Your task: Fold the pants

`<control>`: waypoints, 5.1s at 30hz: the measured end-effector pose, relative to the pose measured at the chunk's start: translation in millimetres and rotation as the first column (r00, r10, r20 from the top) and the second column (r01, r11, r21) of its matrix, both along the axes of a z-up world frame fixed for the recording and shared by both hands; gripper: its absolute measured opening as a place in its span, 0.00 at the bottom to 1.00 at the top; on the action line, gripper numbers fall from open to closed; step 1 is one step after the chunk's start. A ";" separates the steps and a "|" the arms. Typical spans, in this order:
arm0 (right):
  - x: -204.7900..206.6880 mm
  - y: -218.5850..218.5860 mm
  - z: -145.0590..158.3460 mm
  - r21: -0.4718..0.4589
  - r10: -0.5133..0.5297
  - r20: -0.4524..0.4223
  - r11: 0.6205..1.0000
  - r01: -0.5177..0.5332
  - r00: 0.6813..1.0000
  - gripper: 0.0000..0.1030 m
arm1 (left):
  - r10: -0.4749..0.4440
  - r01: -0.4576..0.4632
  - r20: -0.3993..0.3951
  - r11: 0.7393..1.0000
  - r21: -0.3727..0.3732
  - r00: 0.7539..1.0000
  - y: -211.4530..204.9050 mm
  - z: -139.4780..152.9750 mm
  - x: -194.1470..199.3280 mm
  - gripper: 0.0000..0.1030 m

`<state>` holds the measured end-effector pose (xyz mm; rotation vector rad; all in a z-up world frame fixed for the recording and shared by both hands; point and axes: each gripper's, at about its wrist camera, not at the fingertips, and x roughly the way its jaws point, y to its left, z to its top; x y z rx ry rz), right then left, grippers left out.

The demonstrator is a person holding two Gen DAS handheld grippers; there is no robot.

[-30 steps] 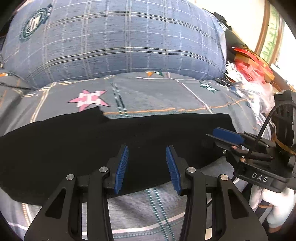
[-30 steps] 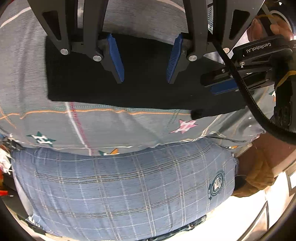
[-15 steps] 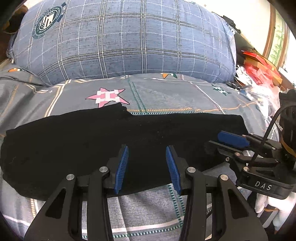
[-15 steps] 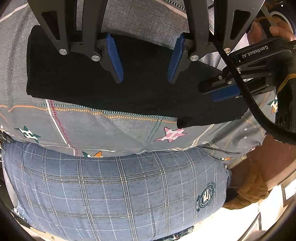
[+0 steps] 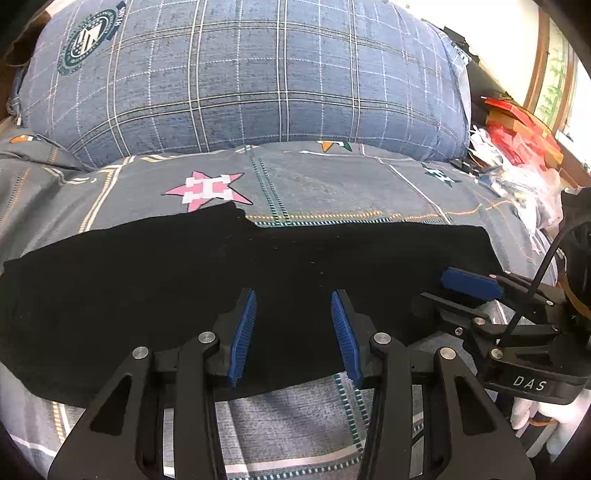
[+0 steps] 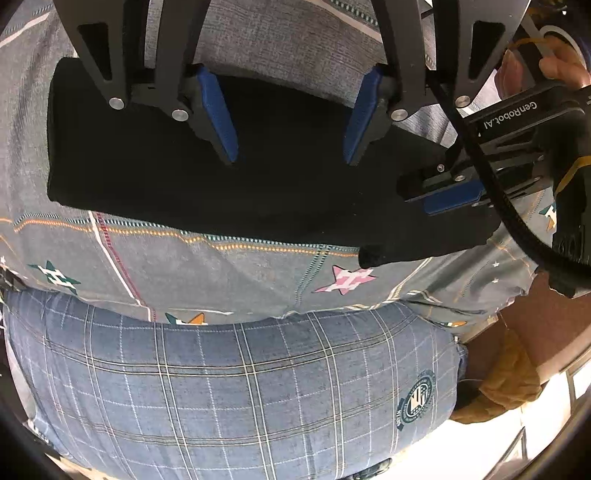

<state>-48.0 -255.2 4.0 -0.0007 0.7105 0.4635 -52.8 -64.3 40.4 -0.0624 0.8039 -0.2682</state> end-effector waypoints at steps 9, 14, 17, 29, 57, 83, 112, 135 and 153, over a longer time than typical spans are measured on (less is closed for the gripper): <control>0.3 -22.5 -3.0 0.034 -0.044 -0.019 0.998 0.044 0.999 0.55 | -0.035 0.035 -0.011 0.999 -0.005 0.999 -10.1 -1.2 6.2 0.41; -7.6 -39.3 0.2 0.049 -0.068 -0.025 0.996 0.069 0.997 0.55 | -0.138 0.138 0.003 0.990 -0.042 0.990 -24.3 5.1 13.3 0.41; -20.6 -55.0 3.7 0.060 -0.086 -0.025 0.994 0.088 0.996 0.55 | -0.251 0.249 -0.027 0.966 -0.076 0.967 -43.3 8.9 27.0 0.56; -33.3 -147.1 -32.3 0.232 -0.258 -0.172 0.927 0.293 0.951 0.60 | -0.574 0.575 -0.121 0.818 -0.029 0.810 -155.7 7.3 83.4 0.61; -18.8 -163.1 -19.5 0.527 -0.154 -0.023 0.838 0.142 0.988 0.14 | -0.764 0.761 -0.034 0.644 -0.070 0.644 -213.9 32.5 105.8 0.15; 24.1 120.4 -8.7 0.322 0.522 -0.104 0.823 -0.468 0.846 0.14 | -0.216 0.178 -0.079 0.925 -0.335 0.973 110.4 11.6 57.3 0.40; 26.6 19.7 27.0 0.339 0.227 0.047 0.912 -0.229 0.973 0.56 | -0.079 0.048 -0.146 0.977 -0.206 0.986 83.9 7.4 35.3 0.11; 26.8 77.9 -7.1 0.034 0.279 0.015 0.959 -0.280 0.960 0.54 | 0.174 -0.180 -0.091 0.981 -0.069 0.981 125.1 5.3 -10.5 0.19; 32.8 224.0 46.8 0.064 0.604 0.066 0.792 -0.607 0.794 0.58 | 0.515 -0.554 -0.202 0.766 -0.326 0.833 246.7 -16.7 -86.1 0.57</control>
